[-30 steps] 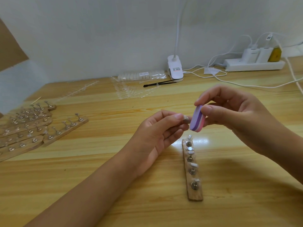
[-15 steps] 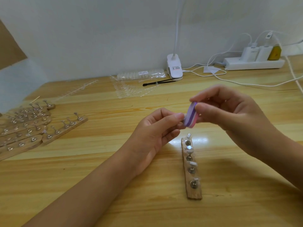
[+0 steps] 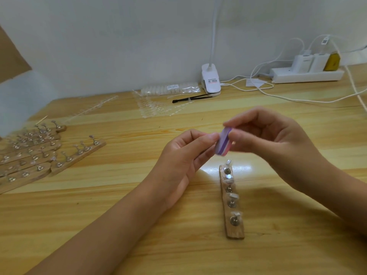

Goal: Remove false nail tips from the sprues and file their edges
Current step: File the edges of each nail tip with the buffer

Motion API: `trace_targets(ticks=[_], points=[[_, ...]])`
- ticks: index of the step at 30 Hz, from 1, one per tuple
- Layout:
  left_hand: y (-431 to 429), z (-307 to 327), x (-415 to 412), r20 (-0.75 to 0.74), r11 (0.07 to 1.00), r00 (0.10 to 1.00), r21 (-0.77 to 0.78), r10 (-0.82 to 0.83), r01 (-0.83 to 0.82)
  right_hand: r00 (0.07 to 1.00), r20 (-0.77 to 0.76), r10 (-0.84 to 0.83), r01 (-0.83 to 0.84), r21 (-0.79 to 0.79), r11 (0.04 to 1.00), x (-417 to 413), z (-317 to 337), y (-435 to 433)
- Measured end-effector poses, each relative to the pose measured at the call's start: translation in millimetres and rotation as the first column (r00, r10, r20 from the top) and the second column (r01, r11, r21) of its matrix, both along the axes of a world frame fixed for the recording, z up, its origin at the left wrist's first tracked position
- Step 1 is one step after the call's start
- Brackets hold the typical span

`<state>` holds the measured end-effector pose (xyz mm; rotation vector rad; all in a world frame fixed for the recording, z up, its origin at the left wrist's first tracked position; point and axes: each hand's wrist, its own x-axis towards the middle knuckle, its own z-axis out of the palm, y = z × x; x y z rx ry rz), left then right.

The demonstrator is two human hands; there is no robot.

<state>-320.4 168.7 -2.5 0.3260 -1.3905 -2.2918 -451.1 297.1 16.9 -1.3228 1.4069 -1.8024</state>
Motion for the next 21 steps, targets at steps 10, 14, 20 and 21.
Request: trace_targets(ticks=[10,14,20,21], points=[[0,0,-1,0.011,0.999,0.999,-0.002,0.053,-0.053,0.997,0.045,-0.055,0.058,-0.078,0.995,-2,-4,-1],[1,-1,-1,0.014,0.998,0.999,-0.033,0.052,-0.051,1.0,0.012,-0.011,0.012,-0.04,0.999,0,-7,-3],[2,-1,-2,0.022,0.997,0.997,-0.041,0.069,-0.068,1.0,0.027,-0.005,0.006,-0.051,0.999,-1,-9,-3],[2,-1,-2,0.017,0.996,0.997,-0.044,0.073,-0.073,1.0,0.02,0.003,-0.002,-0.039,0.999,0,-10,-4]])
